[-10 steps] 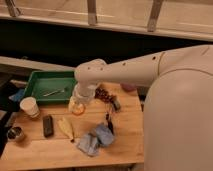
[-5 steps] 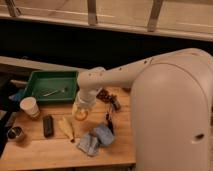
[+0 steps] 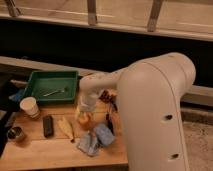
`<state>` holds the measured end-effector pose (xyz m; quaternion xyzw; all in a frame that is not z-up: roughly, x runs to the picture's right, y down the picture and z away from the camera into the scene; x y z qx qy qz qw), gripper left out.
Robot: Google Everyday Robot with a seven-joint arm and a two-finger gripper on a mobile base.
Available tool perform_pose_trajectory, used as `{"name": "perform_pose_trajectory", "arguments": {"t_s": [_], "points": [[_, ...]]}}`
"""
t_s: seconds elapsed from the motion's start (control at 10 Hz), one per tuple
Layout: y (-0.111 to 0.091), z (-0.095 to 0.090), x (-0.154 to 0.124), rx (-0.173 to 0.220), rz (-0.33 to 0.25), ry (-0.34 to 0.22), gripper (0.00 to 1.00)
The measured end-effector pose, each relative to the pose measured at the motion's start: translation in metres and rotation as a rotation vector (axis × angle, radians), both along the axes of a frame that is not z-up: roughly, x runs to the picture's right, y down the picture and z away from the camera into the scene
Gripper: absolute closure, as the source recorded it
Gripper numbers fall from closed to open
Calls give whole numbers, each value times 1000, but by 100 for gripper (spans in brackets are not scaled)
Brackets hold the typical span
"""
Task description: Place apple in table surface
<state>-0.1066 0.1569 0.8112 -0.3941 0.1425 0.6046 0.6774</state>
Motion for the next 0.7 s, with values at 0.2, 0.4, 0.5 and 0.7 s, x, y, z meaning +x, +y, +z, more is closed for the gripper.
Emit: {"name": "perform_pose_trajectory", "arguments": {"t_s": [0.2,0.4,0.5,0.7], "points": [[7,8,0,-25,7,10,66],[10,11,1,-38,11,15,46],[10,10,1,-39,10,14,36],[9,8,-1,-37,9,10,22]]}}
